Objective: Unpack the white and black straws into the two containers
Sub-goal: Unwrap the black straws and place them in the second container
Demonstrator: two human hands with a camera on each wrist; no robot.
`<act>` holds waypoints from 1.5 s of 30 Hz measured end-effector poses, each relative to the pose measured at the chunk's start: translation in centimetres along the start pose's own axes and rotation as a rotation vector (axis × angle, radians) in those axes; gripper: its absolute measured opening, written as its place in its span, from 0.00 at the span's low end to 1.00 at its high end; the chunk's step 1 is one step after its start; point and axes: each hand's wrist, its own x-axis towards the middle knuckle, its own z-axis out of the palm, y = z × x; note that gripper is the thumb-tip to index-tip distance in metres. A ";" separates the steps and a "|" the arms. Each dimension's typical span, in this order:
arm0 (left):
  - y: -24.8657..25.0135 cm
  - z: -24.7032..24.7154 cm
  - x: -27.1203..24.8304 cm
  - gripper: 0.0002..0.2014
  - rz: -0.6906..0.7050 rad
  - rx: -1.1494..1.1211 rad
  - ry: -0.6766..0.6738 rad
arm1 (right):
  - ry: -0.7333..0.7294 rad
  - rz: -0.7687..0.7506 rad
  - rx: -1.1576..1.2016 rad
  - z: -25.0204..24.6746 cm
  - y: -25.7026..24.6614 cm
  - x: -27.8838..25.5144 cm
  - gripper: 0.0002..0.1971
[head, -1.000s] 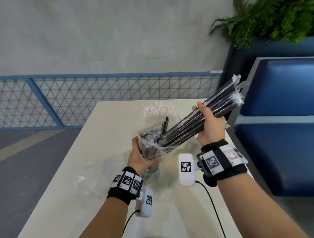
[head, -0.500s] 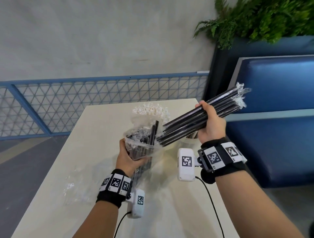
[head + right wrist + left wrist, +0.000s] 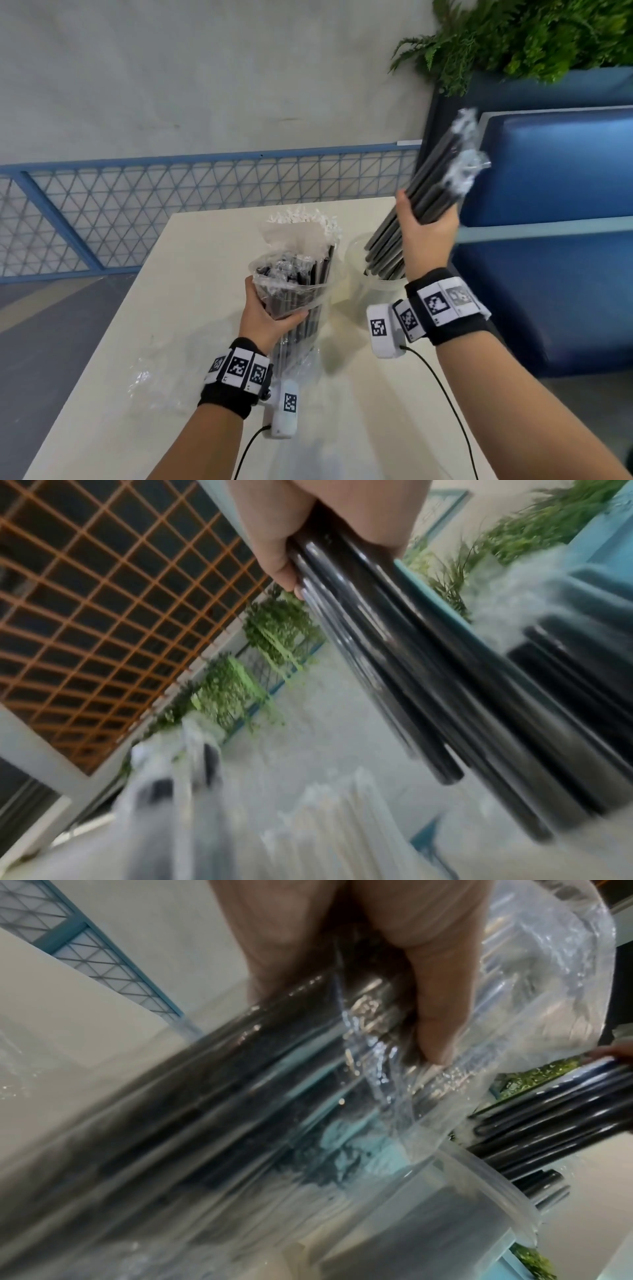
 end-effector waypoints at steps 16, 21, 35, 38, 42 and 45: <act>-1.9 0.0 0.5 0.53 -0.027 -0.015 0.009 | -0.284 -0.270 -0.411 -0.1 5.9 0.1 0.10; -2.3 0.0 0.7 0.55 -0.029 -0.009 0.011 | -0.179 -0.355 -0.825 -0.8 6.7 -0.2 0.15; -2.4 0.2 0.7 0.52 -0.020 -0.025 0.017 | -0.484 -0.168 -0.717 -1.3 4.8 2.0 0.19; -2.4 0.2 0.7 0.52 -0.026 -0.021 0.018 | -0.398 -0.239 -0.822 -1.0 3.9 1.2 0.26; -2.5 0.2 0.7 0.55 -0.045 -0.031 0.016 | -0.349 -0.549 -0.375 -0.2 1.2 -2.9 0.10; -2.9 0.1 0.7 0.61 -0.084 -0.023 0.004 | -0.558 -0.469 -0.358 0.6 1.7 -6.0 0.12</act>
